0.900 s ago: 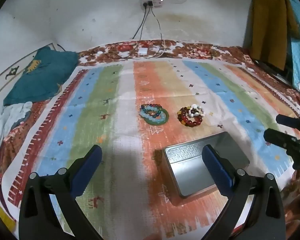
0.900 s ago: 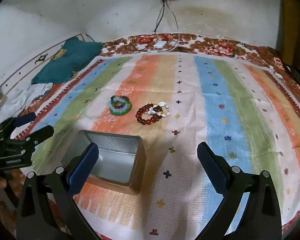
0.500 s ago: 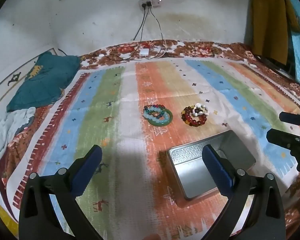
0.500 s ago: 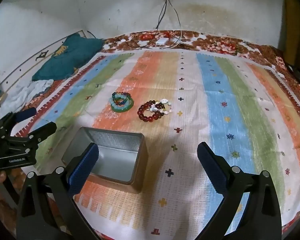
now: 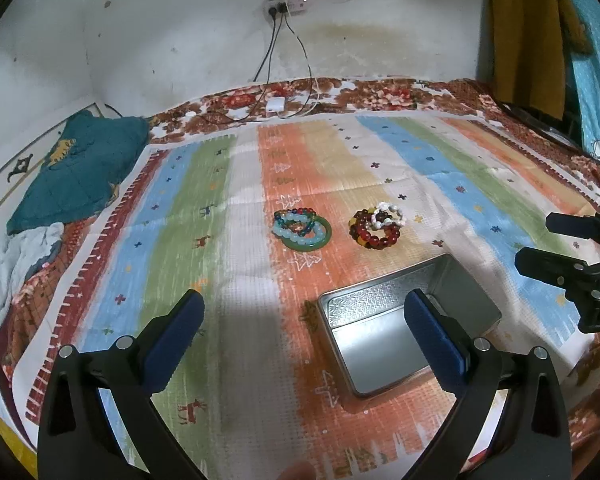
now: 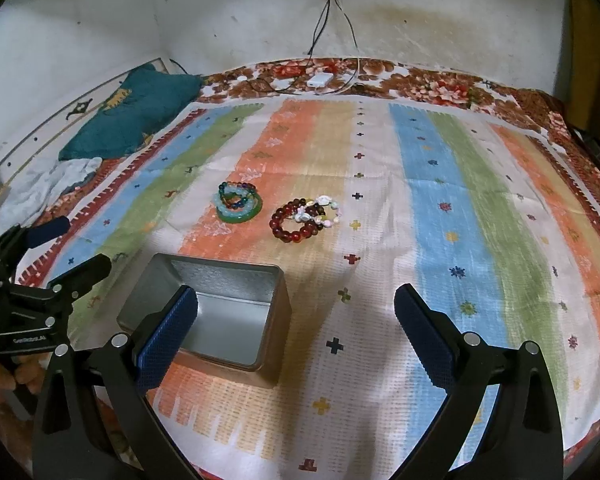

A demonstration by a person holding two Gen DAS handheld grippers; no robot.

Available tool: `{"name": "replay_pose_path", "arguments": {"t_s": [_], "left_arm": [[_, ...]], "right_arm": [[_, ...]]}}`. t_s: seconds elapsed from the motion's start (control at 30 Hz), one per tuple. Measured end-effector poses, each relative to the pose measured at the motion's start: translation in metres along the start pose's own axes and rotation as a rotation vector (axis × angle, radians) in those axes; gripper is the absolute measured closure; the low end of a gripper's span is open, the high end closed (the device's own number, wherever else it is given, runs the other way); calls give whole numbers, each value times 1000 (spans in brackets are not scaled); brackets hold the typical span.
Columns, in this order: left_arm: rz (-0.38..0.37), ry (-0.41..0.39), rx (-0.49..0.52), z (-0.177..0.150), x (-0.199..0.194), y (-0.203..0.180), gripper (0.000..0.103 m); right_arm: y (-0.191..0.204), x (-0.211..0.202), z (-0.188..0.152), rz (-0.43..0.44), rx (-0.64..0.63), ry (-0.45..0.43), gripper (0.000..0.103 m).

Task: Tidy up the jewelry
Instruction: 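Move both tools forward toward the two bracelet stacks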

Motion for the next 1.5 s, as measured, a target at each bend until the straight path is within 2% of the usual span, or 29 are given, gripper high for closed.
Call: {"name": "replay_pose_path", "arguments": {"t_s": [0.3,1.0,1.3,1.5], "left_arm": [[6,4,-10,0,-2,4,6],[17,10,6,13,9,9,5],[46,31,58,20,28,8,5],[42,34,32,27,35,19,5]], "right_arm": [[-7,-1,0,-13,30,6,3],[-1,14,19,-29,-16,16,3],[-18,24,35,12,63,28,3],[-16,35,46,26,63,38,3]]}}
Point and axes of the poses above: each gripper's, at about its wrist camera, not at the fingertips, and x roughly the way its jaws point, y to its left, z to its top, the point moved 8 cm from there along x, roughly the way its jaws point, and after that the axes turned 11 degrees about y, right-handed, at the moved point
